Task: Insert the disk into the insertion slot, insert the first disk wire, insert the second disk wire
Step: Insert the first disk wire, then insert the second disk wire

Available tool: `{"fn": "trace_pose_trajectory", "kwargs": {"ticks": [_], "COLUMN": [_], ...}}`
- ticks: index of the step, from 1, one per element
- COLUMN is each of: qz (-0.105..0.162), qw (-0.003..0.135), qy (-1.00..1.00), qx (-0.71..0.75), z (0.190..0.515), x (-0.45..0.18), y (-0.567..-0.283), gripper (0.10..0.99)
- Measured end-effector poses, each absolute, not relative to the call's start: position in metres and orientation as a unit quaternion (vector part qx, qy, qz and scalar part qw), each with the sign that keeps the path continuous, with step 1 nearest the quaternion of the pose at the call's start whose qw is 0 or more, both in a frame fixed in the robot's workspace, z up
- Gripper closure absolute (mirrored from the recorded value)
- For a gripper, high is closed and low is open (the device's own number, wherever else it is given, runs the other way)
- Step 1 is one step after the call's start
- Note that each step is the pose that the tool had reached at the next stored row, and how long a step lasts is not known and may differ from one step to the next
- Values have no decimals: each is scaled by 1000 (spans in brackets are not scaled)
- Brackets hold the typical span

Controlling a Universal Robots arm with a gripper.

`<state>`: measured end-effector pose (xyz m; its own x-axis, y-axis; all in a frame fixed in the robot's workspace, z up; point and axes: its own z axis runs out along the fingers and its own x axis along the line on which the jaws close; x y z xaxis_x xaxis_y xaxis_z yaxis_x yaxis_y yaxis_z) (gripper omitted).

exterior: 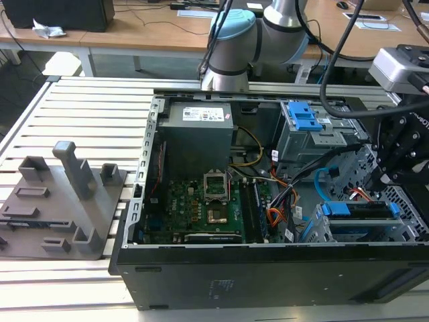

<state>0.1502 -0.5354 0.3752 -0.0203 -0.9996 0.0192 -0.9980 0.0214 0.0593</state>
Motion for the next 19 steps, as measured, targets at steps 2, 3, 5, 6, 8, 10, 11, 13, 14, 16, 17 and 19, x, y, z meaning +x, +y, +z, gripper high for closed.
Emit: {"fn": "trace_pose_trajectory", "kwargs": {"ticks": [2, 3, 5, 6, 8, 10, 11, 13, 14, 16, 17, 19], "qz": [-14, -14, -14, -14, -14, -14, -14, -14, -14, -14, -14, -14], "qw": [28, 28, 28, 28, 28, 28, 28, 28, 28, 28, 28, 28], "qy": [-714, -714, -714, -714, -714, -714, -714, -714, -714, -714, -714, -714], "qx": [699, 699, 699, 699, 699, 699, 699, 699, 699, 699, 699, 699], "z": [375, 375, 375, 375, 375, 375, 375, 375, 375, 375, 375, 375], "x": [148, 146, 144, 144, 144, 144, 144, 144, 144, 144, 144, 144], "y": [-535, -535, -535, -535, -535, -535, -535, -535, -535, -535, -535, -535], "gripper": [980, 980, 980, 980, 980, 980, 980, 980, 980, 980, 980, 980]}}
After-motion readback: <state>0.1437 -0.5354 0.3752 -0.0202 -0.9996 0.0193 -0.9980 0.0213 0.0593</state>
